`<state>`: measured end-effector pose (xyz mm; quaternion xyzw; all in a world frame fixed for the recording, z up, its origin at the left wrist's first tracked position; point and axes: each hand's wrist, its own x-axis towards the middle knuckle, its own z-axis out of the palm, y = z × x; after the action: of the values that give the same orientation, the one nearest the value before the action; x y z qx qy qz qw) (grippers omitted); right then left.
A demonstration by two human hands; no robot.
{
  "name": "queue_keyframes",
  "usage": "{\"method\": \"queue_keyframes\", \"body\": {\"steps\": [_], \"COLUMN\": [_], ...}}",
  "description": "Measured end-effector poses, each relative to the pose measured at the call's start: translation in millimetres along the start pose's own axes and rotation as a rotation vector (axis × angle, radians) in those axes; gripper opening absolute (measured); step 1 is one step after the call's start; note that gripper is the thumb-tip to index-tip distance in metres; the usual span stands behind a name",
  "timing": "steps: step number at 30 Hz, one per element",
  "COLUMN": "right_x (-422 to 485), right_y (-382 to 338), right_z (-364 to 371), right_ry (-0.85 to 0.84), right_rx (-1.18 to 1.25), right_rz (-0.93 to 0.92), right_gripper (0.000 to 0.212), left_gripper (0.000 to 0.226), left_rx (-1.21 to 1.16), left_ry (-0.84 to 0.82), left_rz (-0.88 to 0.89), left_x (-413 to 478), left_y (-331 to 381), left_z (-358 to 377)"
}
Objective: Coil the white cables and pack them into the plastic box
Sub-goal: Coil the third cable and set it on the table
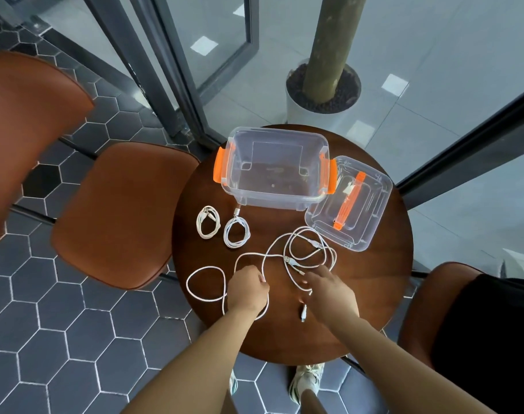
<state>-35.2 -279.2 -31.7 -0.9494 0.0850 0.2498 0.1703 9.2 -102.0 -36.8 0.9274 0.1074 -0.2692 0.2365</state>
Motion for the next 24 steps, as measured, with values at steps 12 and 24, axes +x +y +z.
{"method": "queue_keyframes", "body": {"steps": [12, 24], "right_x": [-10.6, -47.2], "right_y": [50.4, 17.6], "right_z": [-27.1, -110.0], "right_ry": [0.25, 0.505], "right_rx": [0.163, 0.855], "right_rz": [-0.029, 0.02], "right_gripper": [0.006, 0.01], "left_gripper": [0.024, 0.029], "left_rx": [0.268, 0.046], "left_ry": [-0.05, -0.156], "left_rz": [0.159, 0.258], "left_x": [-31.8, -51.9], "left_y": [-5.1, 34.1], "left_z": [23.0, 21.5]}}
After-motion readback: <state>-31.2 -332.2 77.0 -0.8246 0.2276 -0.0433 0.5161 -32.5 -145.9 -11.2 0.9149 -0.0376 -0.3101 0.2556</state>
